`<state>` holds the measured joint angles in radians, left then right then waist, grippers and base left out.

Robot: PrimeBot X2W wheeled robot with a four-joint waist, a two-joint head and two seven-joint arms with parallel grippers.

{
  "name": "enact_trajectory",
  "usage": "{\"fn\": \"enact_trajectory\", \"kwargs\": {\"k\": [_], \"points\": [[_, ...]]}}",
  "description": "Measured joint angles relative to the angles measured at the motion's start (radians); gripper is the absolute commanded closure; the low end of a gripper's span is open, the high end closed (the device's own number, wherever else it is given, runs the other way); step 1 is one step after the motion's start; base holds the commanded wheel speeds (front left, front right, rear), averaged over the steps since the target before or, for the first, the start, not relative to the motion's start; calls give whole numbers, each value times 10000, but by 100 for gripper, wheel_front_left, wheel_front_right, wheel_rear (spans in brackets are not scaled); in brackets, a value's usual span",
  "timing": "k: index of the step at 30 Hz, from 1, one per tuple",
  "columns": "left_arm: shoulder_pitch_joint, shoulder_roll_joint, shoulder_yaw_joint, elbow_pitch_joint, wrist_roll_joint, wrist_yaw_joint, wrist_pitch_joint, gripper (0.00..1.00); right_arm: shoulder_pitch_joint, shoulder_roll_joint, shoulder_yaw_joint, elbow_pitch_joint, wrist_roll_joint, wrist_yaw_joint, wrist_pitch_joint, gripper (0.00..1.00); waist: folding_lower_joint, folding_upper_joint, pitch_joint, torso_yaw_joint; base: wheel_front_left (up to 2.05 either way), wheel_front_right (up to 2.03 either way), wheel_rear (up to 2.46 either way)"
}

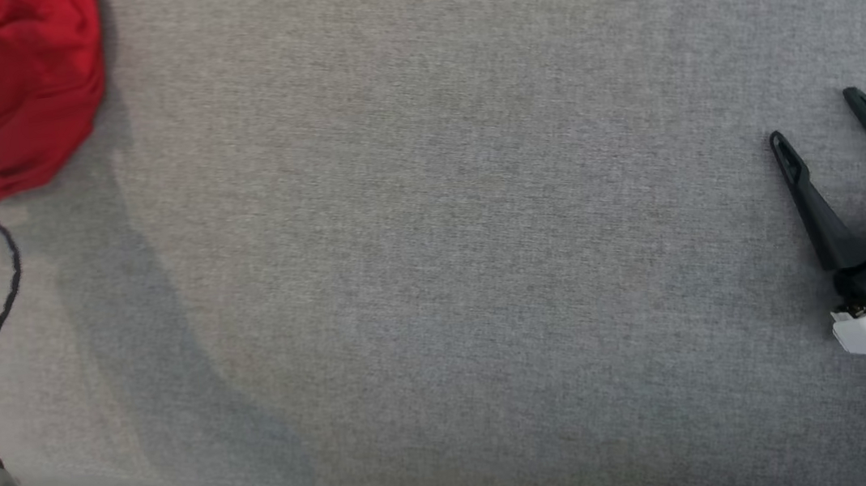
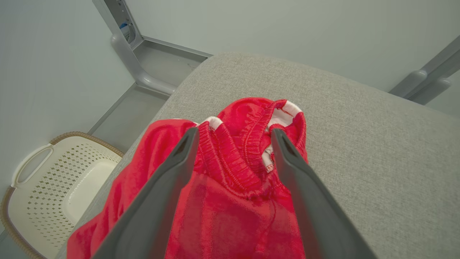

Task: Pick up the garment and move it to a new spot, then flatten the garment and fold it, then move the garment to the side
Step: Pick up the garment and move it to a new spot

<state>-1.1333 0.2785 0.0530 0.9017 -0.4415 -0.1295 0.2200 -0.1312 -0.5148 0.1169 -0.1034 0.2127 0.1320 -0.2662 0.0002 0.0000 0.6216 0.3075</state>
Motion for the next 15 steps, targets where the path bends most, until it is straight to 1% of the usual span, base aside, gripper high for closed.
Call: {"fn": "enact_trajectory", "kwargs": {"k": [2, 6, 10, 12, 15], "points": [[-169, 163, -257, 378, 94, 0, -136, 0, -107, 10, -50, -113, 0, 2, -10, 0, -1, 0, 214, -154, 0, 0, 0], [-476, 219, -765, 1009, 217, -17, -378, 0, -314, 33, -192, -284, 0, 10, -44, 0, -2, 0, 561, -430, 0, 0, 0], [-729, 309, -1020, 1603, 293, -17, -499, 0, -438, 105, -257, -422, -2, 10, -82, 0, -2, 0, 842, -643, 0, 0, 0], [-857, 332, -1185, 1931, 291, -17, -441, 0, -497, 192, -270, -481, -23, 10, -86, 0, -2, 0, 966, -748, 0, 0, 0], [-1028, 520, -1327, 2324, 303, -17, -353, 0, -571, 272, -268, -531, -35, 12, -98, 0, -2, 0, 1099, -872, 0, 0, 0]]}}
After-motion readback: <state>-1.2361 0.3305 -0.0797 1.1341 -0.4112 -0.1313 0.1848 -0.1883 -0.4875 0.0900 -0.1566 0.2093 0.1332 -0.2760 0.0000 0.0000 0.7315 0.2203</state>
